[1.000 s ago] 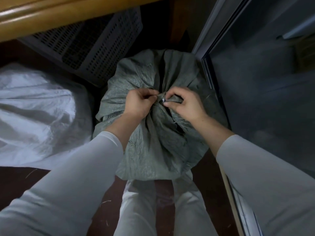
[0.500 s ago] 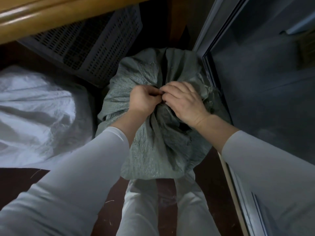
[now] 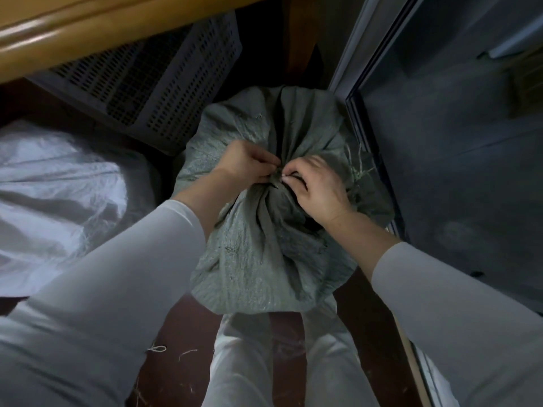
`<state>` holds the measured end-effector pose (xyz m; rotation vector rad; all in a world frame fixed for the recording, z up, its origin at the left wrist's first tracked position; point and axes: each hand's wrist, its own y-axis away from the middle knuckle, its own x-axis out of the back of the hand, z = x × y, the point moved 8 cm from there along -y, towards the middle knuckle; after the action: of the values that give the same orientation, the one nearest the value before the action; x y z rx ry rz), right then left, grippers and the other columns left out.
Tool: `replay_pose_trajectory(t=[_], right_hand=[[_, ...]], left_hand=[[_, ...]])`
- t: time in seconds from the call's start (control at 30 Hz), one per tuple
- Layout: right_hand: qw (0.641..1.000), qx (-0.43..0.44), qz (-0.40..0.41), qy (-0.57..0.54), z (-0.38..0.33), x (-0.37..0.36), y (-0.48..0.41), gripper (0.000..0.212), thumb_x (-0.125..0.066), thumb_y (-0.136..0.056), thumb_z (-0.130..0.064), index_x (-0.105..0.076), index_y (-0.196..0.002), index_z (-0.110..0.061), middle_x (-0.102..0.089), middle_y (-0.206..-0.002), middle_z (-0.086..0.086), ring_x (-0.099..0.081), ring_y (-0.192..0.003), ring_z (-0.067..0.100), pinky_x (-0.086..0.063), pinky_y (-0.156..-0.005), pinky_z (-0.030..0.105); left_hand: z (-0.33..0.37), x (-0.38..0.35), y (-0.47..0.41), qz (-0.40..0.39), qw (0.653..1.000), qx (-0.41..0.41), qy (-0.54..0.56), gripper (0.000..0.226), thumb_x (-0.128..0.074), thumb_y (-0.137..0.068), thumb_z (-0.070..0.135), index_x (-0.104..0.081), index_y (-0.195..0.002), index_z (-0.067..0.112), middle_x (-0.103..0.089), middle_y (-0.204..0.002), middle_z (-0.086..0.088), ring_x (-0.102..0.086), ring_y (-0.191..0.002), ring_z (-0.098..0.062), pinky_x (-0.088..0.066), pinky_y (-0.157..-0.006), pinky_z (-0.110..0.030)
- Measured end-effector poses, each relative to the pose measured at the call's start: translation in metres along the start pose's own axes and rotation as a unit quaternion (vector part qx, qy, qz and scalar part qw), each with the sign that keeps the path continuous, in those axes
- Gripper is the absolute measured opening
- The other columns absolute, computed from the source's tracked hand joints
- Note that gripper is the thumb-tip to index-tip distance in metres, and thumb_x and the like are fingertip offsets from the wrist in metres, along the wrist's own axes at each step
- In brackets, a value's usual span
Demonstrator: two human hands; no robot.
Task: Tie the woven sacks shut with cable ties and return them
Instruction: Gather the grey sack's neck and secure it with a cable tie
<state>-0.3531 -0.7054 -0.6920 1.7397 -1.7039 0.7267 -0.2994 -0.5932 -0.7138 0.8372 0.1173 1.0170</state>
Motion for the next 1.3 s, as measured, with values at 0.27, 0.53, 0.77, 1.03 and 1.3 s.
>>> replay_pose_trajectory(t=[0.27,0.53,0.77,1.03,1.3], right_hand=[[0.997,0.024,-0.035,0.058,-0.008,-0.002,-0.004,0.021,-0.05,-0.085,-0.018,-0.063,-0.086,-0.002,-0.065,-0.084,0.015,-0.058,-0.089,0.033,-0.048,-0.07,0.037],[0.981,-0.029,-0.07,0.179,-0.021,0.016,-0.028,0.022,-0.051,-0.087,-0.017,-0.058,-0.102,-0.004,-0.064,-0.105,0.018,-0.053,-0.106,0.034,-0.036,-0.089,0.039],[0.955,-0.279,-0.093,-0.023,0.036,-0.012,-0.029,0.02,-0.056,-0.087,-0.02,-0.065,-0.105,-0.015,-0.066,-0.113,0.012,-0.059,-0.106,0.03,-0.049,-0.086,0.033],[0.924,-0.303,-0.026,-0.233,0.06,-0.034,-0.018,0.013,-0.061,-0.086,-0.004,-0.068,-0.095,0.003,-0.07,-0.097,0.018,-0.061,-0.088,0.02,-0.049,-0.092,0.036],[0.956,-0.251,0.058,-0.139,0.054,-0.015,-0.012,0.012,-0.063,-0.084,-0.01,-0.07,-0.093,-0.007,-0.069,-0.1,0.011,-0.06,-0.1,0.029,-0.046,-0.092,0.045]], left_hand=[[0.04,-0.007,-0.003,-0.009,0.905,-0.097,-0.414,0.026,-0.056,-0.085,0.014,-0.07,-0.106,0.018,-0.068,-0.11,-0.013,-0.06,-0.108,-0.029,-0.045,-0.087,-0.029],[0.088,-0.009,0.011,0.02,0.831,-0.168,-0.529,0.028,-0.049,-0.084,0.016,-0.062,-0.102,-0.001,-0.062,-0.108,-0.025,-0.057,-0.105,-0.039,-0.046,-0.085,-0.039],[0.043,-0.014,0.013,0.102,0.9,-0.09,-0.415,0.028,-0.048,-0.086,0.012,-0.064,-0.107,0.006,-0.064,-0.109,-0.021,-0.057,-0.106,-0.038,-0.043,-0.085,-0.039],[0.022,-0.02,0.0,0.093,0.913,-0.196,-0.345,0.027,-0.05,-0.085,0.019,-0.07,-0.1,0.009,-0.067,-0.099,-0.02,-0.061,-0.095,-0.036,-0.046,-0.078,-0.036],[0.035,-0.023,-0.011,-0.027,0.914,-0.308,-0.262,0.029,-0.055,-0.07,0.014,-0.075,-0.085,0.0,-0.073,-0.094,-0.013,-0.056,-0.09,-0.01,-0.038,-0.08,-0.004]])
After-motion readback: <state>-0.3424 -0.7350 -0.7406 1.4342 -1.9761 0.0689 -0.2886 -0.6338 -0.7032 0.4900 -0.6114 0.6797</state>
